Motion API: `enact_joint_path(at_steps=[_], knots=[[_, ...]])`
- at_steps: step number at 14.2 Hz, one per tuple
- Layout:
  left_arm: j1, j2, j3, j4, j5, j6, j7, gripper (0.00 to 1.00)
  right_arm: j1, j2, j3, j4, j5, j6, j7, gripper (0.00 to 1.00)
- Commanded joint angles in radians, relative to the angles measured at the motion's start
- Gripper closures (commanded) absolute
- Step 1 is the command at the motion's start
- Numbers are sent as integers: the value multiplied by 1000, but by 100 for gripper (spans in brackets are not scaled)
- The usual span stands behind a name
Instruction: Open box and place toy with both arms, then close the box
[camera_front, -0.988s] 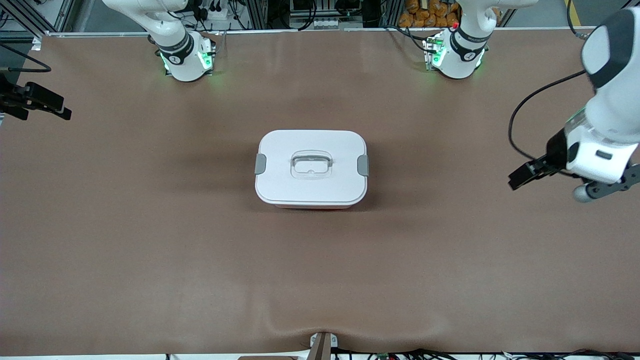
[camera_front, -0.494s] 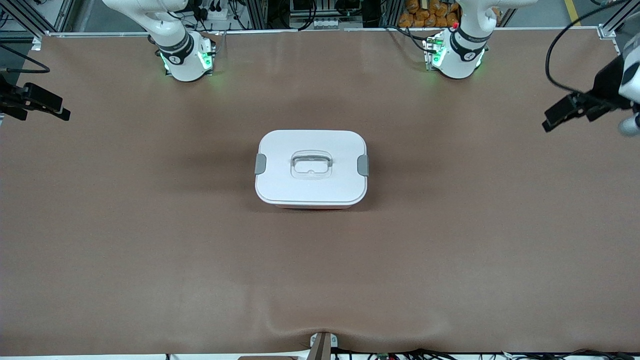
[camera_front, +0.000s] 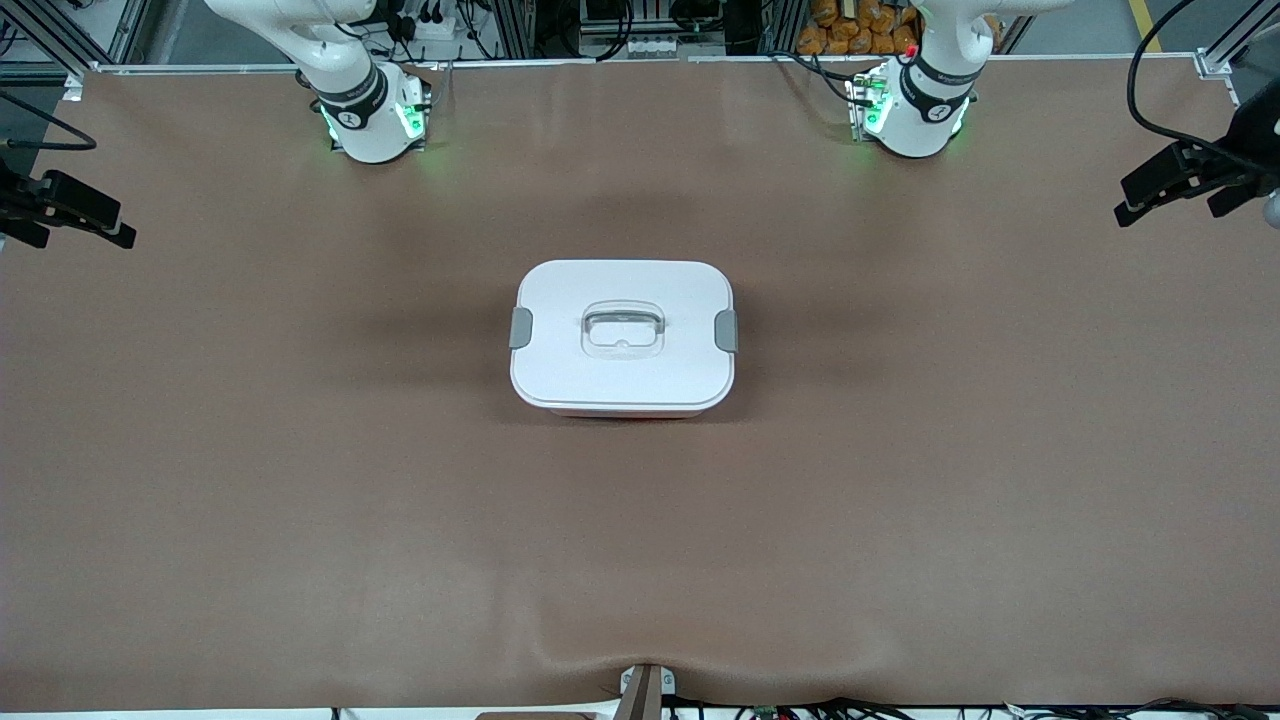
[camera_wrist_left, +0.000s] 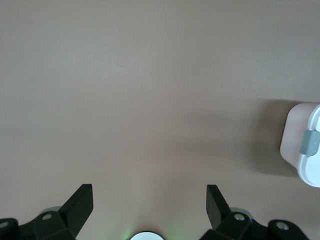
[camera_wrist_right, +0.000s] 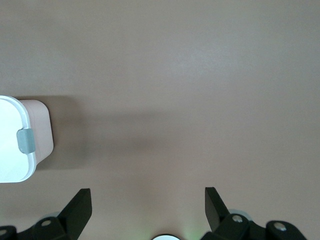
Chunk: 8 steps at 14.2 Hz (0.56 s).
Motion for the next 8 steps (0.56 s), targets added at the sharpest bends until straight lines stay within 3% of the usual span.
enact_joint_path(at_steps=[1,8], knots=[[15,25,9,2,-23,27,34,0,-17,3,9,7,-2,1,1,0],[15,31,9,2,-78,34,2,0,-24,1,9,7,-3,-5,-1,0]])
